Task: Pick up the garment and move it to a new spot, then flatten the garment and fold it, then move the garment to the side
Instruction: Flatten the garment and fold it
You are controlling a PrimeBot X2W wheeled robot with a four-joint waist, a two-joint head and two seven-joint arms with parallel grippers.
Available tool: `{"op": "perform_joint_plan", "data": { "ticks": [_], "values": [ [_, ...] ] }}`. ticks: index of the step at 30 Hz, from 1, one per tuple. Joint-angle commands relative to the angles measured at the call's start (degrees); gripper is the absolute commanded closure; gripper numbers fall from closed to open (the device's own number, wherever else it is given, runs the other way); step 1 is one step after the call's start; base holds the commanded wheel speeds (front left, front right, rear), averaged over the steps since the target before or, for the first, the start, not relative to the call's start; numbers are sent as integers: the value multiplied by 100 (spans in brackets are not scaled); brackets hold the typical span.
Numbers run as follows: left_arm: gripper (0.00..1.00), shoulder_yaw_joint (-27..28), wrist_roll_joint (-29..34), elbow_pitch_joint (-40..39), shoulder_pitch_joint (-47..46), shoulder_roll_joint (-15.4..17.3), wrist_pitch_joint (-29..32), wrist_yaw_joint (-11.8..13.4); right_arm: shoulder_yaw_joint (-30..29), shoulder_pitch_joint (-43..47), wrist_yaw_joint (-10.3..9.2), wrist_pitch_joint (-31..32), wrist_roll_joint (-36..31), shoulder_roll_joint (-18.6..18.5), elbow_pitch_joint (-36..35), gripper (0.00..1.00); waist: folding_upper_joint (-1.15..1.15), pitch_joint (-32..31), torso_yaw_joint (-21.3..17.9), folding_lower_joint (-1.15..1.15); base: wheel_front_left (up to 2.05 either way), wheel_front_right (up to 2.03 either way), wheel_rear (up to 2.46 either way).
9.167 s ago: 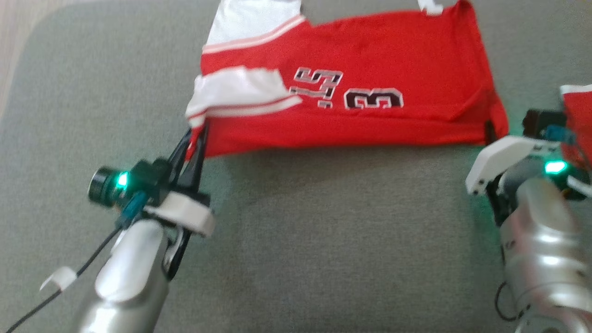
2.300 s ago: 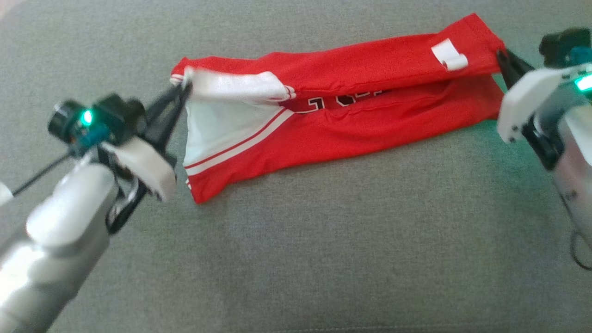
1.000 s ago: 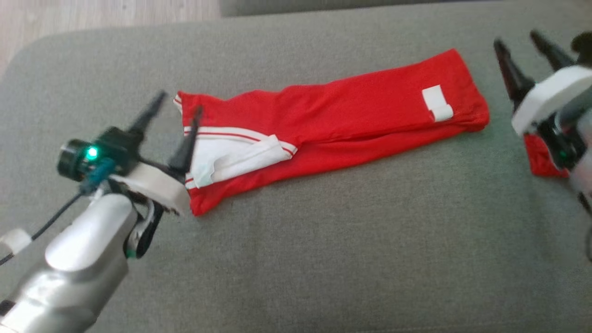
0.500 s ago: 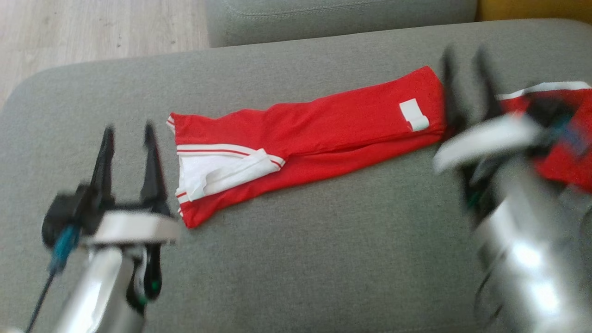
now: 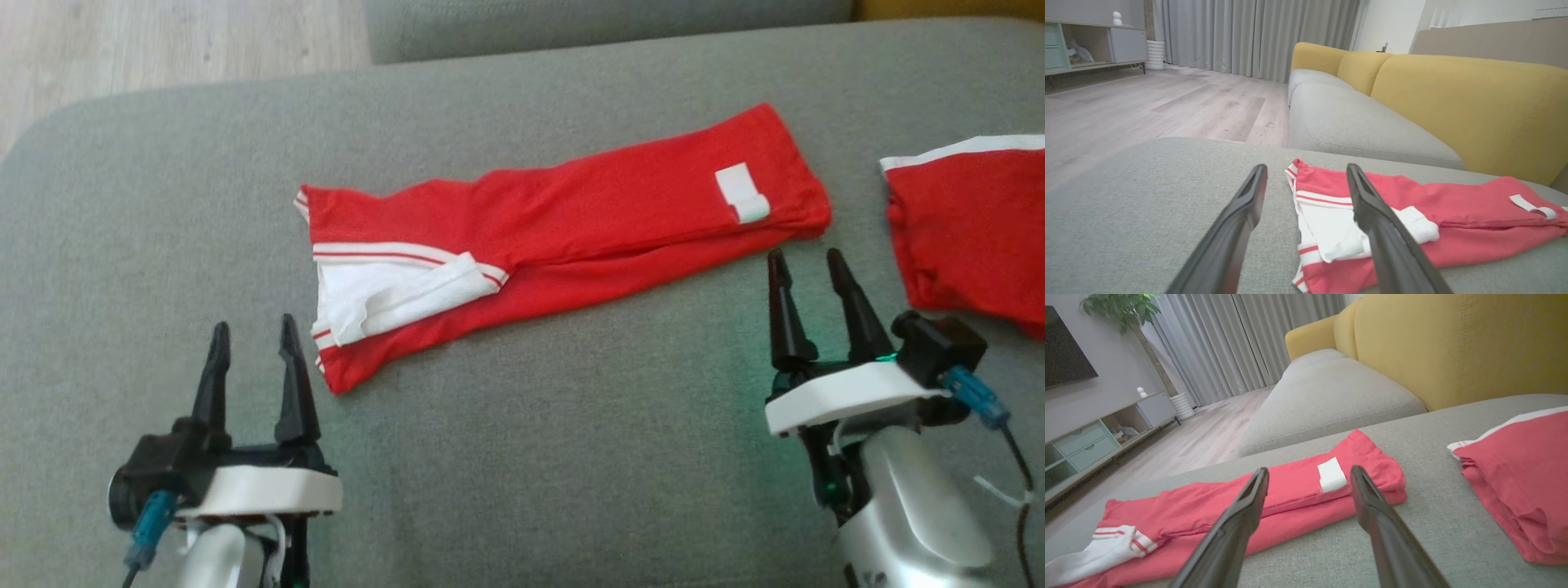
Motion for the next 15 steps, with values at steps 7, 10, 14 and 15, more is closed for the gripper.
{"op": "perform_joint_plan", "data": {
  "ticks": [7,10,14,15],
  "values": [
    [0,348,399,-80,-580,-166,-29,-340,-689,-860,-5,15,-597,30,485,0,0,489,273,0,0,0,0],
    [0,337,481,-26,-764,-236,-29,-491,-1143,-1344,-5,134,-813,31,954,0,0,741,422,0,0,0,0],
    [0,307,569,9,-941,-305,-29,-605,-2026,-1930,-5,304,-1238,31,1662,0,0,993,607,0,0,0,0],
    [0,315,582,24,-979,-316,-29,-627,-2228,-2057,-5,344,-1307,31,1857,0,0,1034,648,0,0,0,0]
  ]
}}
